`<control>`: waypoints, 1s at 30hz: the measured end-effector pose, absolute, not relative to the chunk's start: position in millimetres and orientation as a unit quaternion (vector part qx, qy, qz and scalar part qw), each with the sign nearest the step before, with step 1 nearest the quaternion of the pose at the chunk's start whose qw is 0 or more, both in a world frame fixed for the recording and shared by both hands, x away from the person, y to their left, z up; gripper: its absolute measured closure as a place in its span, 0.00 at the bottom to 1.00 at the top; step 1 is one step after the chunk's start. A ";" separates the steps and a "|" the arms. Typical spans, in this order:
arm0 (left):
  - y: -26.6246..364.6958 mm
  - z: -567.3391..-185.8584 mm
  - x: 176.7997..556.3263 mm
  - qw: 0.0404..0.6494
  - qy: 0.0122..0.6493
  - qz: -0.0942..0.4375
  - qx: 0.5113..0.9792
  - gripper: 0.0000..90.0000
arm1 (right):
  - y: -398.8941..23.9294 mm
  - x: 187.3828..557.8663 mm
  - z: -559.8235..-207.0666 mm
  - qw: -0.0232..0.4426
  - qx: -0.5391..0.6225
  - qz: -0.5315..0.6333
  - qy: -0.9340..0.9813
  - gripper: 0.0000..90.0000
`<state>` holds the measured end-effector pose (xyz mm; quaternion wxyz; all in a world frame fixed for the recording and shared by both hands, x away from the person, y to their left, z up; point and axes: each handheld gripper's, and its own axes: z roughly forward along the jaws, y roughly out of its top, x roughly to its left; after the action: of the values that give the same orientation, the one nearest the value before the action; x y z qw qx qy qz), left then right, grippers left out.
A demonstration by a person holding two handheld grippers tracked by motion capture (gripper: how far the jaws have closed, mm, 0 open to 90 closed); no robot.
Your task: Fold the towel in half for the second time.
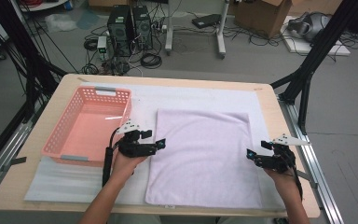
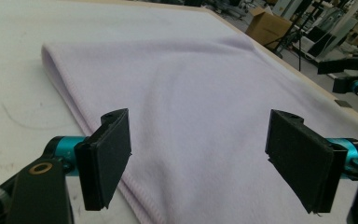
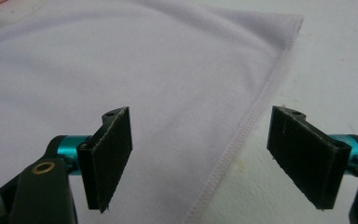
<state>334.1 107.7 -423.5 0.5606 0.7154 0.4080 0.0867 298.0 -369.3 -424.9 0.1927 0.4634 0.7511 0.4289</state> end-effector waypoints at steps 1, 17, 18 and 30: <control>106.6 -422.3 337.8 0.560 0.410 0.088 0.714 0.26 | -368.5 300.6 -425.2 0.192 0.463 0.427 0.753 0.23; 92.5 -432.5 397.0 0.499 0.460 0.116 0.725 0.35 | -371.1 357.3 -429.6 0.185 0.524 0.387 0.736 0.38; 92.5 -432.5 397.0 0.499 0.460 0.116 0.725 0.36 | -371.1 357.3 -429.6 0.185 0.524 0.387 0.736 0.38; 84.9 -452.8 408.7 0.428 0.501 0.162 0.734 0.52 | -367.2 373.9 -432.8 0.192 0.532 0.367 0.739 0.41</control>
<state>408.7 84.9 -452.8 0.4281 0.7343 0.5012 0.1624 373.9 -367.2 -432.8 0.1925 0.5317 0.7389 0.3665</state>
